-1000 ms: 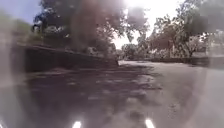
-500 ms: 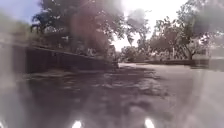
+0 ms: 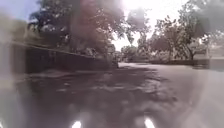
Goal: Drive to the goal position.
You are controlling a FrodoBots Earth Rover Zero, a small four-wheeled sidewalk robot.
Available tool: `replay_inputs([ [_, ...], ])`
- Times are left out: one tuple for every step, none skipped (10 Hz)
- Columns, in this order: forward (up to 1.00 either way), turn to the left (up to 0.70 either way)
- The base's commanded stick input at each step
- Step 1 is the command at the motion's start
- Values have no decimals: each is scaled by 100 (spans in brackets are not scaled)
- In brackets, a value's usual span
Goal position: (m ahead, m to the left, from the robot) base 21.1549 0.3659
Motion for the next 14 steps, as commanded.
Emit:
replay_inputs([
  [50,0],
  [50,0],
  [50,0],
  [50,0],
  [50,0],
  [50,0],
  [50,0],
  [50,0],
  [50,0],
  [50,0],
  [50,0],
  [50,0],
  [50,0],
  [50,0],
])
